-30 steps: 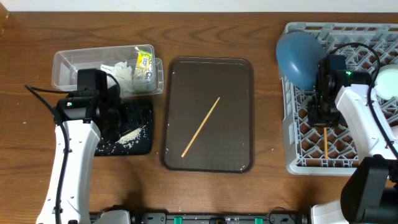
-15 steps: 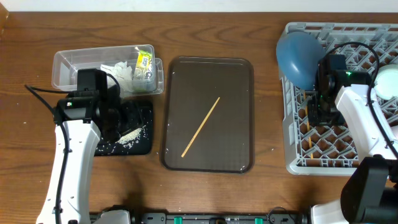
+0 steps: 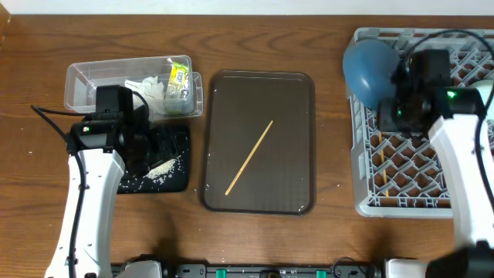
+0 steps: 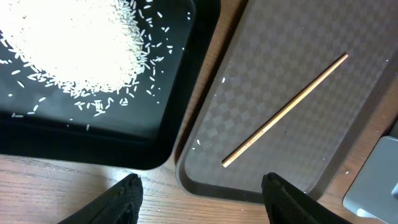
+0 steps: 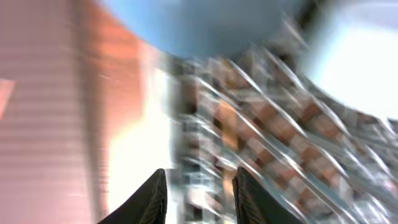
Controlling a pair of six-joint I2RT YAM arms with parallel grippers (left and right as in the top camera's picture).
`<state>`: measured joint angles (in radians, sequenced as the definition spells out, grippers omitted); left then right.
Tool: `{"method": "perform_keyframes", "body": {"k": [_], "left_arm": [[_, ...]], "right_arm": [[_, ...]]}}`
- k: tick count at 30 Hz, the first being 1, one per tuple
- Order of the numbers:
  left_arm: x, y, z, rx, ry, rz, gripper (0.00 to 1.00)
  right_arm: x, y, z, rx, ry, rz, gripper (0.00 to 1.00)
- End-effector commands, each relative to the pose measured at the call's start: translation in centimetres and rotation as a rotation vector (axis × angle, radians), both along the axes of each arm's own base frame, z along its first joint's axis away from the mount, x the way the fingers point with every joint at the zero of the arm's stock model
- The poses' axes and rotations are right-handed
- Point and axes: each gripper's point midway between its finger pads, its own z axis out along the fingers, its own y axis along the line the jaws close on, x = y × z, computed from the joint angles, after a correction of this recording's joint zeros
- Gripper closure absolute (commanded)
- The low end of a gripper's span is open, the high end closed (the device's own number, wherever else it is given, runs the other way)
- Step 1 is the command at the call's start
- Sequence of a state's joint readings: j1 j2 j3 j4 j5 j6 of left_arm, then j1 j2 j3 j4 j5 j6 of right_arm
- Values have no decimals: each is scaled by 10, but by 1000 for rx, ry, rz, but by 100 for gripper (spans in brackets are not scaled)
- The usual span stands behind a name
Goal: Sort waste into correct bins and load items into the dishwasher rack
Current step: 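Move the right gripper back to the remaining chopstick, then pinch the second wooden chopstick with the right gripper and lift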
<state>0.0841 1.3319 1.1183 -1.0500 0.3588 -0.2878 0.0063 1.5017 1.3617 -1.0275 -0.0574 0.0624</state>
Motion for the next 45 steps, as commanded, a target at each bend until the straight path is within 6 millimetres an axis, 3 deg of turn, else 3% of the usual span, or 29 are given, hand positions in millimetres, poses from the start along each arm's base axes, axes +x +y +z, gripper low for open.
{"method": "perform_keyframes", "body": {"k": [1, 6, 12, 17, 20, 23, 29, 41, 45], "left_arm": [[0, 3, 2, 14, -8, 2, 35], [0, 3, 2, 14, -7, 2, 35], [0, 3, 2, 15, -7, 2, 35], [0, 3, 2, 15, -7, 2, 35], [0, 3, 2, 14, -7, 2, 35], [0, 3, 2, 15, -7, 2, 35], [0, 3, 2, 15, -7, 2, 35], [0, 3, 2, 15, -7, 2, 35], [0, 3, 2, 15, -7, 2, 35]], "right_arm": [[-1, 72, 23, 232, -51, 159, 66], [-5, 136, 11, 265, -18, 257, 61], [-14, 221, -32, 283, 62, 378, 57], [-14, 263, -82, 160, 62, 394, 50], [-18, 275, -113, 99, 84, 347, 49], [-25, 280, -140, 58, 129, 314, 49], [-37, 279, -177, 7, 207, 306, 52], [-41, 210, -182, -216, 284, 173, 93], [-34, 192, -182, -214, 307, 123, 99]]}}
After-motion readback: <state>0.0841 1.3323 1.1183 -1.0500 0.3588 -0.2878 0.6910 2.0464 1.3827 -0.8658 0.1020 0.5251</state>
